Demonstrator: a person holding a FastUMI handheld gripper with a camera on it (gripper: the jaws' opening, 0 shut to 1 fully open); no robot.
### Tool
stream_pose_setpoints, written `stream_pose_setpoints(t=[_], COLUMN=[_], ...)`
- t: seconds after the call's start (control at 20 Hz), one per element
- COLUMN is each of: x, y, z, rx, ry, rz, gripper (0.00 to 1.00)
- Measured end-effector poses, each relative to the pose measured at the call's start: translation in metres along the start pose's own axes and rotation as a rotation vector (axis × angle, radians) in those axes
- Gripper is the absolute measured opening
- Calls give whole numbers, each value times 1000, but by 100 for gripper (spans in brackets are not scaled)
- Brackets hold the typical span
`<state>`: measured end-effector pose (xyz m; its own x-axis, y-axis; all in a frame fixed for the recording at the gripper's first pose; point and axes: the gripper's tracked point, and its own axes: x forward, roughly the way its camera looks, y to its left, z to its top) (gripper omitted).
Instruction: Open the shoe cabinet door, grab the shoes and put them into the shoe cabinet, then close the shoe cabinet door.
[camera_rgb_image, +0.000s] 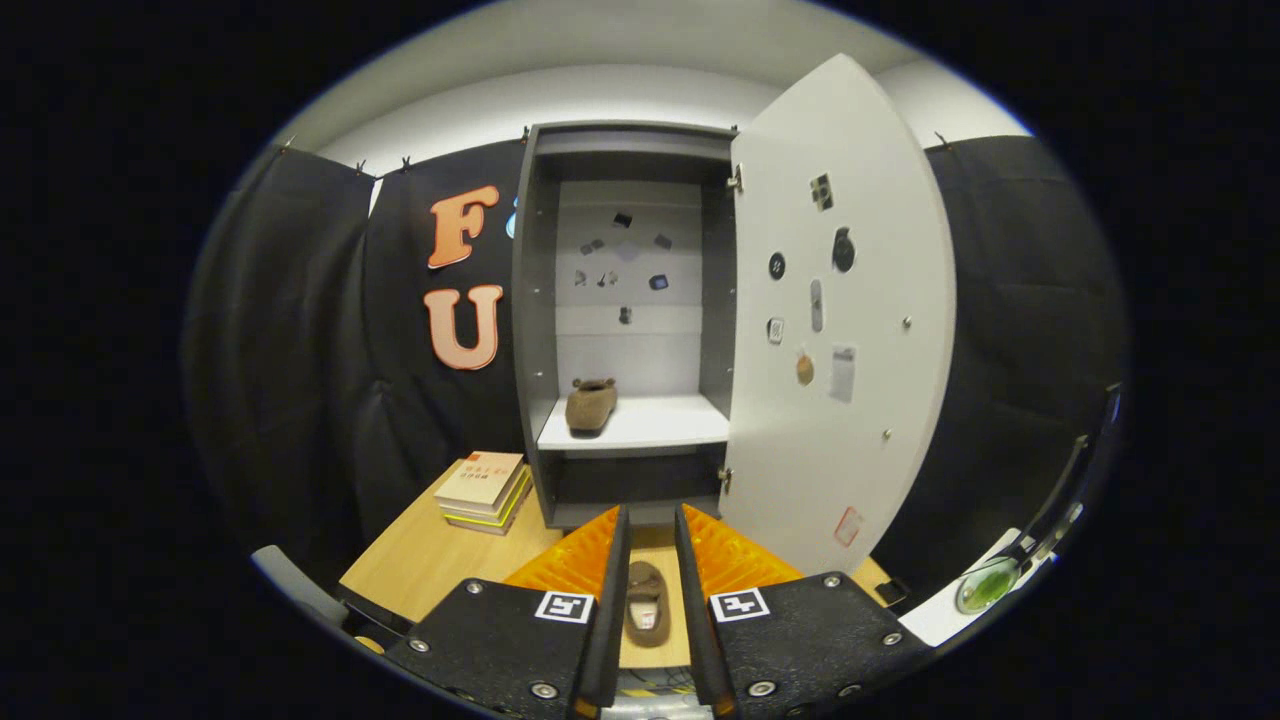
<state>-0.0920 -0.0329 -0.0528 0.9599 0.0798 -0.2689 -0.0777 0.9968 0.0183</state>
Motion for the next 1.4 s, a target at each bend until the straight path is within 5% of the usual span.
stream_pose_setpoints(t=[0.6, 1.2, 1.4], x=[135, 235, 257], y=[45, 36, 41], z=[-220, -352, -368], rx=[82, 97, 107], ry=[388, 641, 671], rz=[103, 114, 97], gripper=[29, 34, 13])
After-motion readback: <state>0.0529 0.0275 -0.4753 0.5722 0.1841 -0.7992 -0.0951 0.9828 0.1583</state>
